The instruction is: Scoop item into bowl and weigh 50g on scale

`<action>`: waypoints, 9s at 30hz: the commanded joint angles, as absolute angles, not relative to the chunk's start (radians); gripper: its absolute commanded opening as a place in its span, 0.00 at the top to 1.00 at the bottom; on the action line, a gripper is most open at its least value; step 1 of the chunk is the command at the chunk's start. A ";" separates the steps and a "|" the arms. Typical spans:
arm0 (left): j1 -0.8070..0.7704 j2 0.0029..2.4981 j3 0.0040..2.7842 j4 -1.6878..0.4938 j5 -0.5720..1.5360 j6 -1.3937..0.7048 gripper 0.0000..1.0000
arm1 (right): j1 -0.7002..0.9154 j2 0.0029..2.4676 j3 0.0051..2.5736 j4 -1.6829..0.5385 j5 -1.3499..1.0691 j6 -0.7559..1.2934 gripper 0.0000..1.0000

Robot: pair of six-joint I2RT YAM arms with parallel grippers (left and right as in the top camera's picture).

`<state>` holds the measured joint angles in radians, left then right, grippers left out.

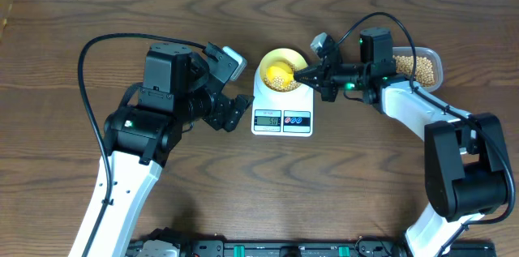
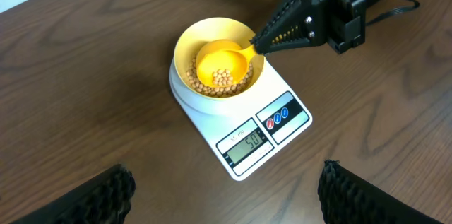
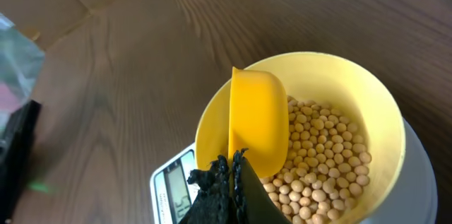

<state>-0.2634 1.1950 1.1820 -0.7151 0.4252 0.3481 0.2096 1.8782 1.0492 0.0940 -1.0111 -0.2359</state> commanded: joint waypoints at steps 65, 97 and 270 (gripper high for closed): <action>-0.259 1.196 1.167 -0.718 0.445 0.355 0.15 | 0.044 1.788 1.049 0.355 -1.157 0.126 0.99; -0.259 1.196 1.167 -0.718 0.445 0.355 0.15 | -0.014 1.644 1.049 0.046 -0.863 -0.060 0.99; -0.259 1.196 1.167 -0.718 0.445 0.355 0.15 | -0.202 1.361 1.049 -0.487 -0.267 -0.349 0.99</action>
